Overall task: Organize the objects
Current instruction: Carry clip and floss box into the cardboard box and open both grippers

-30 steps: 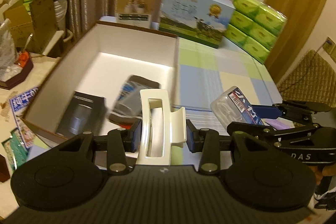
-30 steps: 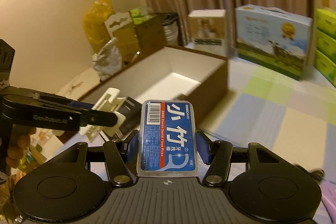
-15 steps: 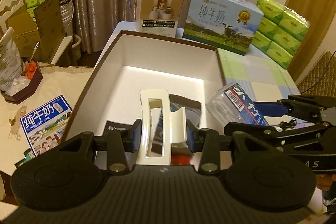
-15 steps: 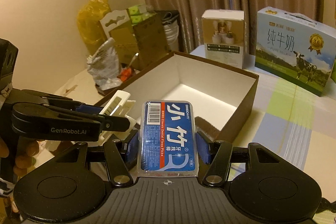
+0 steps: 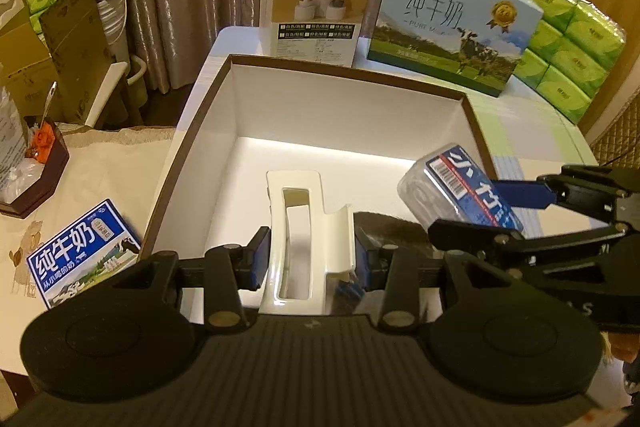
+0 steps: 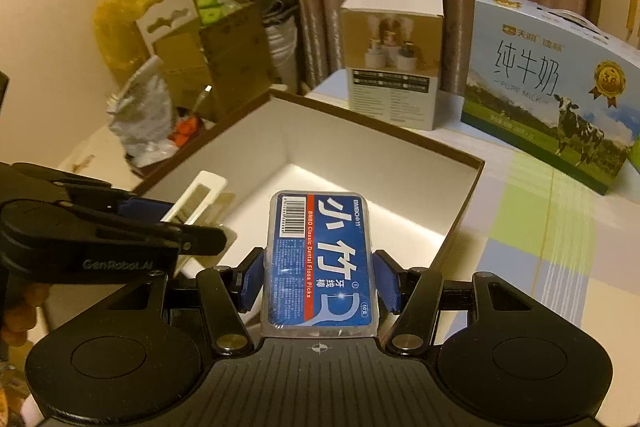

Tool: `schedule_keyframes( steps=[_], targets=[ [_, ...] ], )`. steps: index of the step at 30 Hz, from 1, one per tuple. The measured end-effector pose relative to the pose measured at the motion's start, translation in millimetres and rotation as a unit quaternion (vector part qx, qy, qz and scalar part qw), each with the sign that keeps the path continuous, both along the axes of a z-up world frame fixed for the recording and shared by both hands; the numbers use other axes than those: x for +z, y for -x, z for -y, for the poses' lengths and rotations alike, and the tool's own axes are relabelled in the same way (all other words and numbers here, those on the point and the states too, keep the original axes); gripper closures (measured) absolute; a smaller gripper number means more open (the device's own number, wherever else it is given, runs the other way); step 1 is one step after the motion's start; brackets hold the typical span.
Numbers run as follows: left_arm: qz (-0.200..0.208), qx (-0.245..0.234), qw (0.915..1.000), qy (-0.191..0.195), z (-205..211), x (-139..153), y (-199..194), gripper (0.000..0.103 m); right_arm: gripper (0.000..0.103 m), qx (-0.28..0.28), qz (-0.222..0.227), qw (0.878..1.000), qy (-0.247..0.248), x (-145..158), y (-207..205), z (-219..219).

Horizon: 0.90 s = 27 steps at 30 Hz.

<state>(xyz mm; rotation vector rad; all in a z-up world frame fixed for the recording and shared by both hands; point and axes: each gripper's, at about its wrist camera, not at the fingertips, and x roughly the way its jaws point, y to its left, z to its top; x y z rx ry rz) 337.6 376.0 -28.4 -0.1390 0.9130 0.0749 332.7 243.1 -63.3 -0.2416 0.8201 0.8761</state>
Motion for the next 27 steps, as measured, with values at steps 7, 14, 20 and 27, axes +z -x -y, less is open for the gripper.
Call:
schedule_keyframes(
  steps=[7,14,20,27],
  targets=[
    [-0.018,-0.003,0.9998,0.002,-7,-16,-25,0.067,0.048,-0.012,0.021,0.999,0.031,-17,-26,-16],
    [-0.028,0.0,0.9996,0.005,-13,-27,-39,0.067,0.048,-0.019,0.046,0.998,0.036,-25,-41,-23],
    [-0.039,0.001,0.9992,0.004,-16,-37,-43,0.067,0.048,-0.005,0.04,0.999,0.036,-26,-43,-19],
    [-0.047,0.003,0.9989,0.004,-18,-44,-45,0.067,0.047,0.006,0.035,0.999,0.036,-26,-39,-17]
  ],
)
